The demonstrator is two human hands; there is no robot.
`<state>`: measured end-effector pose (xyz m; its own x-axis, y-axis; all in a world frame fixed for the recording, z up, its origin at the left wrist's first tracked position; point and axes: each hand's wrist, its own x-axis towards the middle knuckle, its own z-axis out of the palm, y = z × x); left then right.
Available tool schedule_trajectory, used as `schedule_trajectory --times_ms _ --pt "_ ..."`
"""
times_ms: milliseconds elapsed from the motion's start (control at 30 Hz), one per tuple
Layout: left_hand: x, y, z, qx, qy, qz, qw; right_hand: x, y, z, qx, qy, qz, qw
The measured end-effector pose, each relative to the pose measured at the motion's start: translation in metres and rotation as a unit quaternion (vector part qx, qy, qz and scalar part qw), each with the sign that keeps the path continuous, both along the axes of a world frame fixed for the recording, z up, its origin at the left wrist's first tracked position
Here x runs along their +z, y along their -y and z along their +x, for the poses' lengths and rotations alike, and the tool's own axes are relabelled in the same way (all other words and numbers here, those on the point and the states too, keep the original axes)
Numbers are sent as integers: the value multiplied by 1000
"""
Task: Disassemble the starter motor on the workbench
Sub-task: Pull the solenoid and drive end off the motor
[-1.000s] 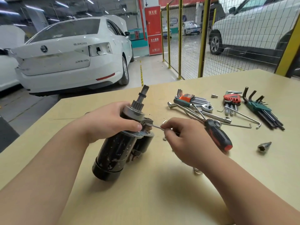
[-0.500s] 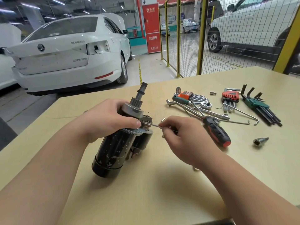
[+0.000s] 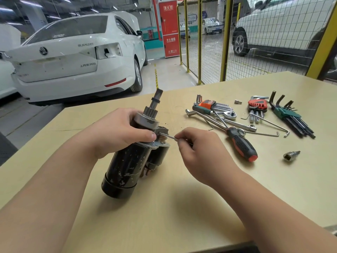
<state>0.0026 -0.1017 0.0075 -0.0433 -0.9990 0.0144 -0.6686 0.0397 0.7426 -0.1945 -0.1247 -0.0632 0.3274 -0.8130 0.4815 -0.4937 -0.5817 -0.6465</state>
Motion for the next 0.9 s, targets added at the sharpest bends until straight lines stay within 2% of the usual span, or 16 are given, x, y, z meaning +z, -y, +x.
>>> schedule_trajectory --times_ms 267,400,467,567,733,833,900 --pt "-2 2 0 7 18 0 1000 2 -6 2 9 -23 -13 1000" --pt "-3 2 1 5 1 3 1000 5 -10 6 0 -107 -80 991" --pt "-3 1 5 0 -23 17 1000 5 -9 6 -2 -120 -91 989" --pt "-4 0 5 -2 -39 15 999 5 -8 6 4 -86 -65 994" --pt "-7 -2 1 -18 -41 -16 999 4 0 9 20 16 50 998" --pt "-8 0 2 -8 -62 3 998 2 6 10 32 65 110 991" --pt "-7 1 5 -8 -85 33 996 1 8 11 40 78 118 989"
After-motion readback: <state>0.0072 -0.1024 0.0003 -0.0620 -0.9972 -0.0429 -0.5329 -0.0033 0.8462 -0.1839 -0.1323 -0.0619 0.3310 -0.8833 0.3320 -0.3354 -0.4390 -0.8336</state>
